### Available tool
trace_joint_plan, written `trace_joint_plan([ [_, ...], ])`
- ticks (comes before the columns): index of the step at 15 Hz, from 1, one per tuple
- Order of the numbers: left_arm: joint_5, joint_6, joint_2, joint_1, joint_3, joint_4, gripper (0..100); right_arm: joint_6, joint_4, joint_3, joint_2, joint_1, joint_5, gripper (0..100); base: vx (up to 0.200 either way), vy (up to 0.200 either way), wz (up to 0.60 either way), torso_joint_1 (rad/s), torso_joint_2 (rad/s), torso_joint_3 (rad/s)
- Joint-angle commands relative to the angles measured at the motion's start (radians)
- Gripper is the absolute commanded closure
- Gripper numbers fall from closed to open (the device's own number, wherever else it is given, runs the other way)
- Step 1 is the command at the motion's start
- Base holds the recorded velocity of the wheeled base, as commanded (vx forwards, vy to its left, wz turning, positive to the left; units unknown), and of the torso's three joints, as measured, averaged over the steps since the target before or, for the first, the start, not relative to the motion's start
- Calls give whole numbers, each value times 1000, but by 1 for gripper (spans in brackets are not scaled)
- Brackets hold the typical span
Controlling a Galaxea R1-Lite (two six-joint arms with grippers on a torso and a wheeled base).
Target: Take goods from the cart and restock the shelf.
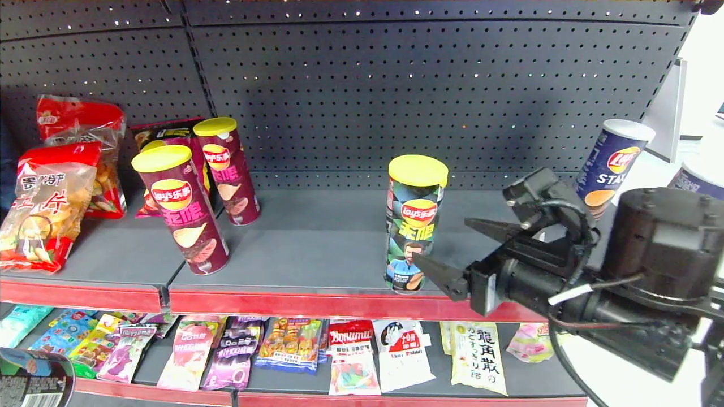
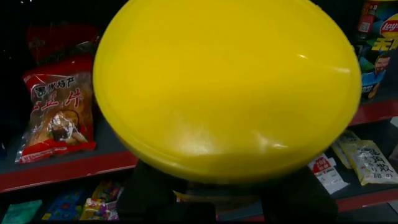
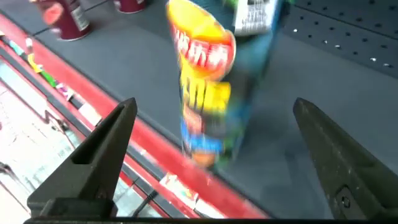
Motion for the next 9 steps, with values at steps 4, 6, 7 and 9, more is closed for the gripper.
trace_joint_plan([
  [4,1,0,51,0,-13,0,100,-57,48,268,-398,-135,59,0,0,0,0,0,0,0],
  [6,0,0,76,-1,-25,0,100,-66,160,291,-520,-296,142,0,0,0,0,0,0,0],
  [7,-16,0,103,-1,-42,0,100,-84,346,288,-676,-454,229,0,0,0,0,0,0,0],
  [9,-59,0,138,-1,-62,3,100,-106,735,251,-990,-595,281,0,0,0,0,0,0,0],
])
